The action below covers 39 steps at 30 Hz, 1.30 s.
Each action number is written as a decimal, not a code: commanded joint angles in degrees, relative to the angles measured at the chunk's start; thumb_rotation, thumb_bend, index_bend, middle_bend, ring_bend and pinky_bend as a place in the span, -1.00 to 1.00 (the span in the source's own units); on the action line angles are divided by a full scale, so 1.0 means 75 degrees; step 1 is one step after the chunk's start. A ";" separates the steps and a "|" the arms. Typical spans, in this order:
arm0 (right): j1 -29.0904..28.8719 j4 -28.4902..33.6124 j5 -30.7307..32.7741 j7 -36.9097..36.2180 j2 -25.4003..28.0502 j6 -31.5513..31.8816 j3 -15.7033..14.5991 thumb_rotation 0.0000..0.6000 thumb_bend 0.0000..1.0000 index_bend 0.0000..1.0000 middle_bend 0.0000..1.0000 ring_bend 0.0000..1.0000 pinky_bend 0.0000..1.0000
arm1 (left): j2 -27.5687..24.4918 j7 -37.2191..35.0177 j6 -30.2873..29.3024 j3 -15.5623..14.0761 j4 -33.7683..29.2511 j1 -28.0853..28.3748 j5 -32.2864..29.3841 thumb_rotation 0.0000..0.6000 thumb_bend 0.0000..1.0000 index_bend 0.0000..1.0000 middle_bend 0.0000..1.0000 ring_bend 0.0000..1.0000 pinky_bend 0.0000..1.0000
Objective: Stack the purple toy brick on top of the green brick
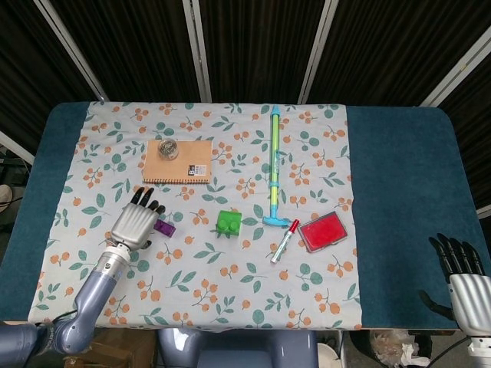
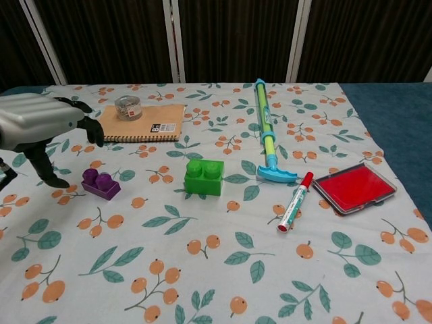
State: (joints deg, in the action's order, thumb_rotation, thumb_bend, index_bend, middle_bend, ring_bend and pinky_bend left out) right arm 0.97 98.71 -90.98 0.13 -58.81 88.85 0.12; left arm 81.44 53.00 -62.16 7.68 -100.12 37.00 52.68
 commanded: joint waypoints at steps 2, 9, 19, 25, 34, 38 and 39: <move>-0.0002 -0.0004 0.0010 -0.0008 -0.0001 -0.0007 0.0004 1.00 -0.56 -1.00 -0.87 -1.00 -1.00 | 0.0225 -0.0111 -0.0140 -0.0116 0.0233 0.0026 0.0026 1.00 -0.57 -0.41 -0.48 -1.00 -1.00; -0.0005 -0.0030 0.0018 -0.0019 0.0007 -0.0016 0.0010 1.00 -0.56 -1.00 -0.87 -1.00 -1.00 | 0.0546 -0.0170 -0.0181 -0.0244 0.0637 0.0099 -0.0080 1.00 -0.50 -0.39 -0.46 -1.00 -1.00; -0.0061 -0.0035 0.0110 0.0095 -0.0046 -0.0160 0.0027 1.00 -0.56 -1.00 -0.87 -1.00 -1.00 | 0.1042 -0.0443 -0.0087 -0.0368 0.1337 0.0196 -0.0102 1.00 -0.50 -0.38 -0.47 -1.00 -1.00; -0.0087 -0.0028 0.0138 0.0145 -0.0070 -0.0205 0.0039 1.00 -0.56 -1.00 -0.87 -1.00 -1.00 | 0.1234 -0.0597 -0.0075 -0.0435 0.1627 0.0230 0.0028 1.00 -0.49 -0.38 -0.46 -1.00 -1.00; -0.0078 -0.0027 0.0123 0.0077 -0.0044 -0.0186 0.0032 1.00 -0.56 -1.00 -0.87 -1.00 -1.00 | 0.1296 -0.0657 -0.0138 -0.0551 0.1687 0.0228 0.0195 1.00 -0.49 -0.32 -0.42 -1.00 -1.00; -0.0080 -0.0030 0.0125 0.0046 -0.0029 -0.0190 0.0032 1.00 -0.56 -1.00 -0.87 -1.00 -1.00 | 0.1322 -0.0580 -0.0164 -0.0588 0.1704 0.0233 0.0178 1.00 -0.49 -0.32 -0.42 -1.00 -1.00; -0.0085 -0.0028 0.0127 0.0038 -0.0025 -0.0196 0.0034 1.00 -0.56 -1.00 -0.87 -1.00 -1.00 | 0.1333 -0.0569 -0.0171 -0.0591 0.1710 0.0234 0.0175 1.00 -0.49 -0.32 -0.42 -1.00 -1.00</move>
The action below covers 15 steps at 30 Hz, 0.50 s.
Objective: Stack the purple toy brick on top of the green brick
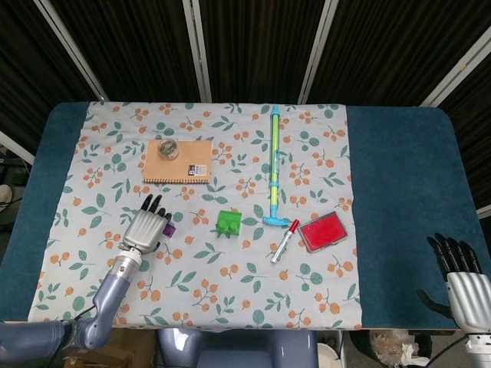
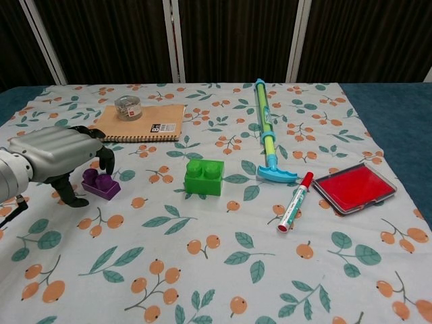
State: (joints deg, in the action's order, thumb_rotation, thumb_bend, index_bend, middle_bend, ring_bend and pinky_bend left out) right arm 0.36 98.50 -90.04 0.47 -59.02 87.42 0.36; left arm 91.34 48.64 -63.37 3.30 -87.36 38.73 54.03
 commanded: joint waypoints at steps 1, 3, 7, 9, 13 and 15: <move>-0.0001 0.0003 -0.0006 -0.0017 0.0010 -0.0003 -0.0004 1.00 -0.56 -1.00 -0.87 -1.00 -1.00 | 0.0030 0.0034 -0.0018 -0.0014 0.0020 0.0005 -0.0011 1.00 -0.49 -0.32 -0.42 -1.00 -1.00; 0.0001 -0.0004 -0.0009 -0.0038 0.0012 0.0000 -0.0006 1.00 -0.56 -1.00 -0.87 -1.00 -1.00 | 0.0067 0.0084 -0.0025 -0.0031 0.0068 0.0017 -0.0015 1.00 -0.49 -0.32 -0.42 -1.00 -1.00; 0.0009 -0.0034 -0.0004 -0.0066 0.0007 0.0003 -0.0013 1.00 -0.56 -1.00 -0.87 -1.00 -1.00 | 0.0164 0.0096 0.0019 -0.0032 0.0177 0.0040 -0.0068 1.00 -0.48 -0.32 -0.42 -1.00 -1.00; 0.0015 -0.0021 -0.0016 -0.0068 0.0015 0.0018 -0.0016 1.00 -0.56 -1.00 -0.87 -1.00 -1.00 | 0.0204 0.0092 0.0044 -0.0038 0.0220 0.0050 -0.0074 1.00 -0.48 -0.32 -0.42 -1.00 -1.00; 0.0005 -0.0019 -0.0003 -0.0080 0.0026 0.0001 -0.0009 1.00 -0.56 -1.00 -0.87 -1.00 -1.00 | 0.0243 0.0109 0.0060 -0.0074 0.0258 0.0059 -0.0059 1.00 -0.48 -0.29 -0.39 -1.00 -1.00; -0.0002 -0.0024 0.0017 -0.0079 0.0022 -0.0019 -0.0005 1.00 -0.56 -1.00 -0.87 -1.00 -1.00 | 0.0244 0.0122 0.0036 -0.0073 0.0254 0.0056 -0.0063 1.00 -0.48 -0.26 -0.36 -0.97 -1.00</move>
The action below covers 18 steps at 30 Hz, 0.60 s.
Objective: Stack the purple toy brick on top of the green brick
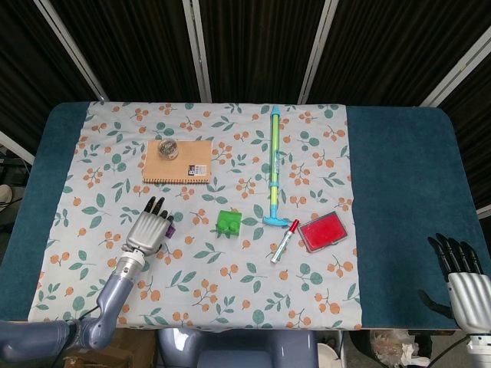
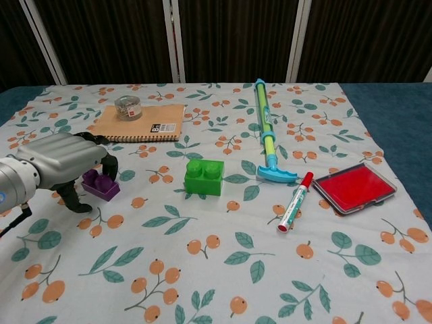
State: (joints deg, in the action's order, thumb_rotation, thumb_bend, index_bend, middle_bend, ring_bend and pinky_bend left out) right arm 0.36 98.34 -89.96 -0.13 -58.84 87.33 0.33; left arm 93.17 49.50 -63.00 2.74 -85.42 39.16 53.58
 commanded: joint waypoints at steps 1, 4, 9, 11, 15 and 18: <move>-0.0002 -0.0005 0.0005 -0.0002 -0.0003 -0.0007 -0.0001 1.00 -0.56 -1.00 -0.87 -1.00 -1.00 | -0.0003 0.0009 -0.0033 0.0005 -0.0015 -0.0007 -0.0007 1.00 -0.48 -0.25 -0.35 -0.97 -1.00; 0.0001 -0.0006 -0.0004 -0.0009 -0.0006 0.0003 -0.0002 1.00 -0.56 -1.00 -0.87 -1.00 -1.00 | -0.0024 0.0029 -0.0076 0.0002 -0.0050 -0.0014 0.0003 1.00 -0.48 -0.23 -0.33 -0.96 -1.00; -0.0002 -0.0017 -0.0003 -0.0017 -0.0014 0.0001 0.0000 1.00 -0.56 -1.00 -0.87 -1.00 -1.00 | -0.0060 0.0095 -0.0112 -0.0008 -0.0112 -0.0022 -0.0038 1.00 -0.47 -0.21 -0.31 -0.96 -1.00; 0.0000 -0.0012 0.0000 -0.0019 -0.0008 0.0002 0.0000 1.00 -0.56 -1.00 -0.87 -1.00 -1.00 | -0.0061 0.0144 -0.0128 -0.0016 -0.0118 -0.0020 -0.0060 1.00 -0.47 -0.20 -0.30 -0.96 -1.00; 0.0001 -0.0010 0.0025 -0.0025 -0.0003 -0.0006 0.0004 1.00 -0.56 -1.00 -0.87 -1.00 -1.00 | -0.0045 0.0224 -0.0155 -0.0043 -0.0102 -0.0021 -0.0087 1.00 -0.46 -0.20 -0.30 -0.96 -1.00; 0.0002 -0.0007 0.0035 -0.0031 0.0004 -0.0011 0.0004 1.00 -0.56 -1.00 -0.87 -1.00 -1.00 | -0.0024 0.0279 -0.0158 -0.0047 -0.0079 -0.0014 -0.0127 1.00 -0.46 -0.20 -0.29 -0.96 -1.00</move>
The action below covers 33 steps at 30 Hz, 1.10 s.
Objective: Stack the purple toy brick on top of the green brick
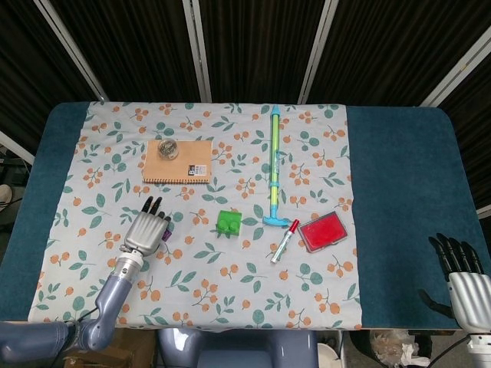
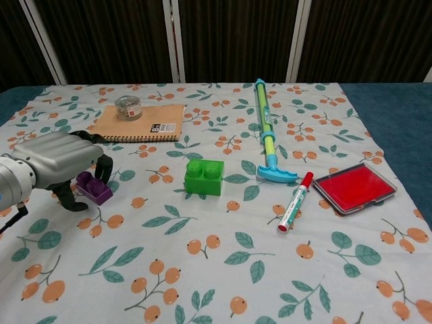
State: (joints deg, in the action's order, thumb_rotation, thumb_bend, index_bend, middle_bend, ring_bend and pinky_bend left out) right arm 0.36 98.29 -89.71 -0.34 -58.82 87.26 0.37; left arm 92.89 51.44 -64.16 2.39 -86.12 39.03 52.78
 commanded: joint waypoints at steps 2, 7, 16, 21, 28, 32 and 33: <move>0.0007 -0.0001 0.0000 -0.0011 0.0006 0.0005 -0.0005 1.00 -0.56 -1.00 -0.87 -1.00 -1.00 | 0.0030 0.0059 -0.0003 -0.0002 0.0017 0.0009 -0.0056 1.00 -0.46 -0.17 -0.27 -0.94 -1.00; 0.0014 -0.0004 0.0034 -0.0027 0.0012 0.0000 0.0001 1.00 -0.56 -1.00 -0.87 -1.00 -1.00 | 0.0054 0.0154 -0.0061 -0.0035 0.0025 0.0006 -0.0056 1.00 -0.39 -0.14 -0.22 -0.93 -1.00; 0.0008 0.0011 0.0038 -0.0036 0.0025 -0.0025 -0.0006 1.00 -0.56 -1.00 -0.87 -1.00 -1.00 | 0.0036 0.0363 -0.0160 -0.0052 -0.0088 0.0004 -0.0160 1.00 -0.31 -0.11 -0.17 -0.93 -1.00; 0.0017 0.0008 0.0053 -0.0081 0.0042 -0.0016 -0.0003 1.00 -0.56 -1.00 -0.87 -1.00 -1.00 | -0.0009 0.0512 -0.0251 -0.0049 -0.0213 0.0005 -0.0230 1.00 -0.29 -0.07 -0.13 -0.91 -1.00; 0.0034 0.0000 0.0036 -0.0127 0.0053 0.0016 -0.0007 1.00 -0.56 -1.00 -0.87 -1.00 -1.00 | -0.0090 0.0617 -0.0374 -0.0079 -0.0416 -0.0010 -0.0211 1.00 -0.22 0.02 -0.05 -0.87 -1.00; 0.0039 -0.0001 0.0003 -0.0144 0.0060 0.0040 -0.0010 1.00 -0.56 -1.00 -0.87 -1.00 -1.00 | -0.0298 0.0811 -0.0570 0.0010 -0.0731 0.0007 -0.0292 1.00 -0.18 0.04 -0.04 -0.87 -1.00; 0.0038 -0.0001 -0.0006 -0.0145 0.0060 0.0039 -0.0013 1.00 -0.56 -1.00 -0.87 -1.00 -1.00 | -0.0375 0.0888 -0.0626 0.0042 -0.0840 0.0019 -0.0333 1.00 -0.18 0.04 -0.04 -0.87 -1.00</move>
State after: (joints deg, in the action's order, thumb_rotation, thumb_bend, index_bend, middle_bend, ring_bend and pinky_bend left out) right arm 0.65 98.29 -89.75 -1.42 -58.37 87.54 0.27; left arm 90.93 57.27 -68.12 2.27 -91.34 39.05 50.72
